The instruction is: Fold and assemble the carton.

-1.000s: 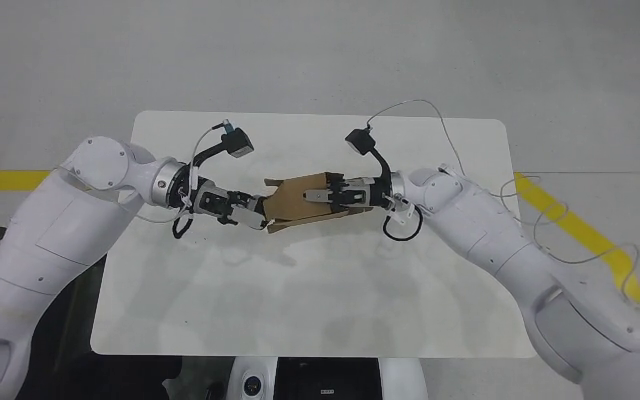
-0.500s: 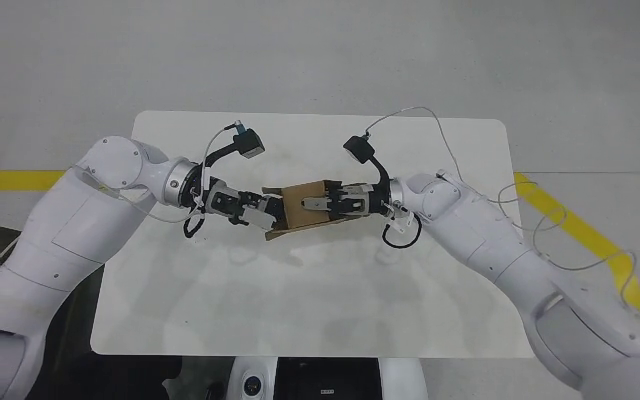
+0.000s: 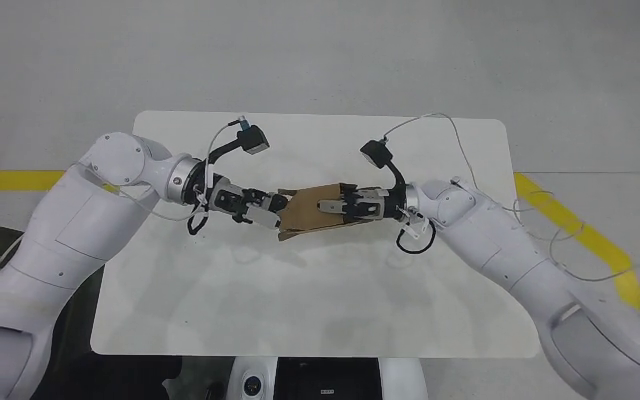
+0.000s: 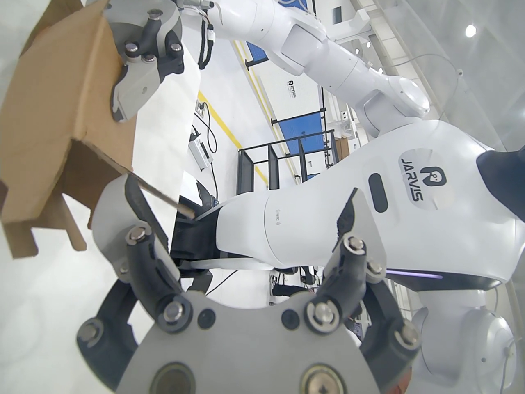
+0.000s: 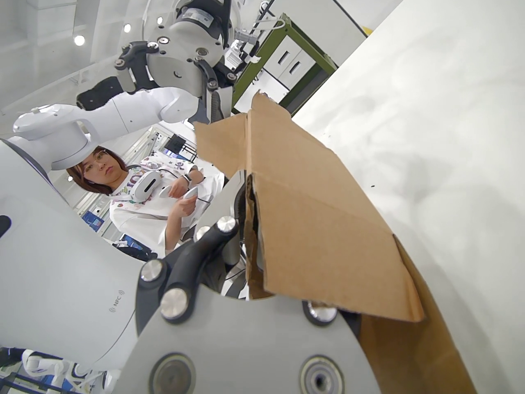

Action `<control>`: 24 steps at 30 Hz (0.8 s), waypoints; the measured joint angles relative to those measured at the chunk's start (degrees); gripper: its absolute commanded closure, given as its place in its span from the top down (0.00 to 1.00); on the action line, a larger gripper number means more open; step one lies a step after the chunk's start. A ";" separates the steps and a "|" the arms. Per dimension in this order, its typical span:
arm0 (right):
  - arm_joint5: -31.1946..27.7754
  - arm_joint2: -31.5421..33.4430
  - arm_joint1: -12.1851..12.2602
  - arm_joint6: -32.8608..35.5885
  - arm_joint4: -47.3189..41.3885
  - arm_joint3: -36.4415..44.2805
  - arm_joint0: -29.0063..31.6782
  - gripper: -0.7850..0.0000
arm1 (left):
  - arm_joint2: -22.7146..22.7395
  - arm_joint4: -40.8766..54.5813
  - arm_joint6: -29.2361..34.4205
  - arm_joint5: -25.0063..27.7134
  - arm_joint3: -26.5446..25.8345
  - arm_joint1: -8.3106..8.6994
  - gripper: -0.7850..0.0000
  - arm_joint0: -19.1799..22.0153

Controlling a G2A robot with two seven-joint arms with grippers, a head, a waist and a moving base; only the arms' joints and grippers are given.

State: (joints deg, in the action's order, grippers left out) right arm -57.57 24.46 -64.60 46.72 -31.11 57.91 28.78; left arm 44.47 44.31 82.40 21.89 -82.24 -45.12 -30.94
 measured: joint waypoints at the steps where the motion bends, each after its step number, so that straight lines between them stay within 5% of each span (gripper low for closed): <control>1: -0.03 0.13 0.16 -0.03 -0.02 -0.08 0.05 0.00 | 0.65 0.18 -0.22 0.22 0.60 0.10 1.00 -0.13; 24: -0.01 0.11 0.12 -0.02 0.01 -0.06 0.04 0.00 | 1.01 0.00 -1.01 -0.18 0.70 0.15 1.00 -0.62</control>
State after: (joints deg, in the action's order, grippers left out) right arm -57.58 24.57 -64.48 46.69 -31.10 57.85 28.82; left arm 45.48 44.31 81.38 21.71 -81.54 -44.98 -31.56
